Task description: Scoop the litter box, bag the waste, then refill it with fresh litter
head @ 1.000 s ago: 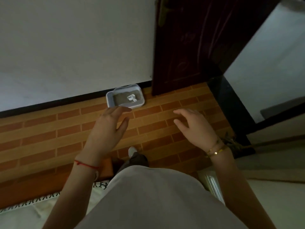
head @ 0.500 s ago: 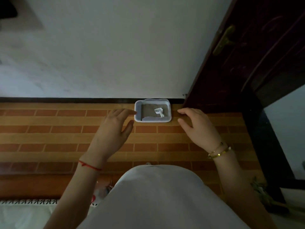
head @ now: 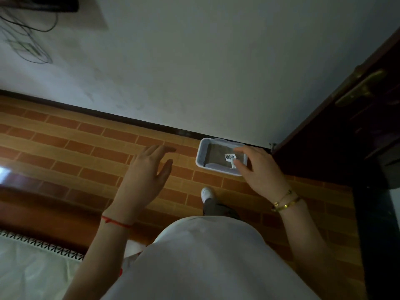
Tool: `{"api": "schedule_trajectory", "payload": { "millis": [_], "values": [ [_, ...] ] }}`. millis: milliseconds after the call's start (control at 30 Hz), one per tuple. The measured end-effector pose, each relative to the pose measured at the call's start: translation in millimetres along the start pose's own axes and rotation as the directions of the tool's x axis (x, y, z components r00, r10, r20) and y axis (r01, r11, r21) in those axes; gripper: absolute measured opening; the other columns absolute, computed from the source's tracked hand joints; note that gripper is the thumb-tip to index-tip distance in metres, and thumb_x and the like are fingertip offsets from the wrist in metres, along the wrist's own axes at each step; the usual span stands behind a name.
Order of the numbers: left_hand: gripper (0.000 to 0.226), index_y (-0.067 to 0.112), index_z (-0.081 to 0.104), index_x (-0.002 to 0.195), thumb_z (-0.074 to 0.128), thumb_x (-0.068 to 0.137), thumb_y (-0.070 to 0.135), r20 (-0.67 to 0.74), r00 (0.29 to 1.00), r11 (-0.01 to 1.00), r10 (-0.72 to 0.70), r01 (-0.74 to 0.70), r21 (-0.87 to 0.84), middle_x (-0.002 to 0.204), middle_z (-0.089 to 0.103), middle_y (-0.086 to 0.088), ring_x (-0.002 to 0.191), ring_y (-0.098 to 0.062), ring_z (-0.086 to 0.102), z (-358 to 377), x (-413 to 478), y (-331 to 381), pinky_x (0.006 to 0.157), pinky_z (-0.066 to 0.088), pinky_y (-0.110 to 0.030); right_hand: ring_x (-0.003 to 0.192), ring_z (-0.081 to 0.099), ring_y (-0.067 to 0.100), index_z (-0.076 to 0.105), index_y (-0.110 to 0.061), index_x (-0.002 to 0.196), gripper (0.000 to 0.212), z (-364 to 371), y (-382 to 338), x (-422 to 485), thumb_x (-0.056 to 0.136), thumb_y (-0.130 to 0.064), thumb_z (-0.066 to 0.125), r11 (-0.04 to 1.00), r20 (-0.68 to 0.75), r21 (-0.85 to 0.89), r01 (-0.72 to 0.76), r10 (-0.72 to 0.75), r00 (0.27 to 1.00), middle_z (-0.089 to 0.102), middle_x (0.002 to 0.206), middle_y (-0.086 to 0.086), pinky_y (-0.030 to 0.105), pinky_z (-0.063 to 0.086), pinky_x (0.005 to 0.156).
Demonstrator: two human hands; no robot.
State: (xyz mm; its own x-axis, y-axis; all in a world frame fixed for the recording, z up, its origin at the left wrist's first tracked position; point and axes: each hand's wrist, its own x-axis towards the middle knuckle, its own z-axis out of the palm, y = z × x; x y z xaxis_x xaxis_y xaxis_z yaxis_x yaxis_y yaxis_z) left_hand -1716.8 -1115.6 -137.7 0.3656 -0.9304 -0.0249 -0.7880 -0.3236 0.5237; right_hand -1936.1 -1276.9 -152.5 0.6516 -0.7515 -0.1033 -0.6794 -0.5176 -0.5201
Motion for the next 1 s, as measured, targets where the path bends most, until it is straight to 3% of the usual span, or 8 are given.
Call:
{"api": "schedule_trajectory", "payload": {
  "millis": [133, 267, 533, 767, 1000],
  "values": [
    [0.036, 0.019, 0.057, 0.129, 0.048, 0.096, 0.029, -0.055, 0.997, 0.998, -0.060, 0.060, 0.000, 0.129, 0.061, -0.003, 0.120, -0.023, 0.056, -6, 38, -3, 0.099, 0.049, -0.049, 0.118, 0.051, 0.019, 0.057, -0.013, 0.123, 0.031, -11, 5, 60, 0.094, -0.023, 0.056, 0.995, 0.007, 0.016, 0.093, -0.093, 0.996, 0.060, 0.123, 0.004, 0.030, 0.043, 0.097],
    [0.035, 0.018, 0.057, 0.129, 0.049, 0.096, 0.027, -0.093, 0.990, 0.995, -0.103, 0.104, 0.005, 0.127, 0.062, -0.003, 0.118, -0.022, 0.057, -9, 77, -5, 0.099, 0.049, -0.049, 0.120, 0.050, 0.019, 0.056, -0.012, 0.126, 0.034, -22, 5, 118, 0.095, -0.025, 0.054, 0.986, 0.026, 0.007, 0.166, -0.166, 0.986, 0.059, 0.126, 0.004, 0.021, 0.037, 0.092],
    [0.035, 0.019, 0.057, 0.129, 0.047, 0.097, 0.029, -0.156, 0.971, 0.984, -0.178, 0.178, -0.014, 0.126, 0.061, 0.000, 0.115, -0.020, 0.057, -18, 126, -15, 0.098, 0.048, -0.046, 0.123, 0.047, 0.018, 0.053, -0.013, 0.129, 0.036, -33, -5, 206, 0.096, -0.025, 0.052, 0.964, 0.134, -0.016, 0.265, -0.261, 0.956, 0.057, 0.129, 0.004, 0.029, 0.041, 0.099],
    [0.035, 0.018, 0.058, 0.129, 0.049, 0.097, 0.028, -0.142, 0.974, 0.984, -0.177, 0.175, -0.021, 0.127, 0.062, -0.001, 0.119, -0.022, 0.056, -31, 171, -58, 0.099, 0.048, -0.049, 0.125, 0.046, 0.015, 0.052, -0.015, 0.131, 0.037, -17, -23, 257, 0.096, -0.027, 0.050, 0.967, 0.163, -0.015, 0.253, -0.247, 0.955, 0.055, 0.131, 0.001, 0.027, 0.040, 0.099],
    [0.032, 0.021, 0.056, 0.130, 0.045, 0.101, 0.031, -0.046, 0.999, 1.000, 0.000, 0.000, 0.003, 0.127, 0.061, -0.001, 0.119, -0.021, 0.056, -66, 246, -128, 0.099, 0.048, -0.046, 0.126, 0.045, 0.016, 0.051, -0.014, 0.132, 0.037, 12, -63, 303, 0.097, -0.027, 0.050, 0.994, 0.056, -0.001, 0.106, -0.106, 0.993, 0.055, 0.132, 0.002, 0.026, 0.036, 0.102]
  ]
}}
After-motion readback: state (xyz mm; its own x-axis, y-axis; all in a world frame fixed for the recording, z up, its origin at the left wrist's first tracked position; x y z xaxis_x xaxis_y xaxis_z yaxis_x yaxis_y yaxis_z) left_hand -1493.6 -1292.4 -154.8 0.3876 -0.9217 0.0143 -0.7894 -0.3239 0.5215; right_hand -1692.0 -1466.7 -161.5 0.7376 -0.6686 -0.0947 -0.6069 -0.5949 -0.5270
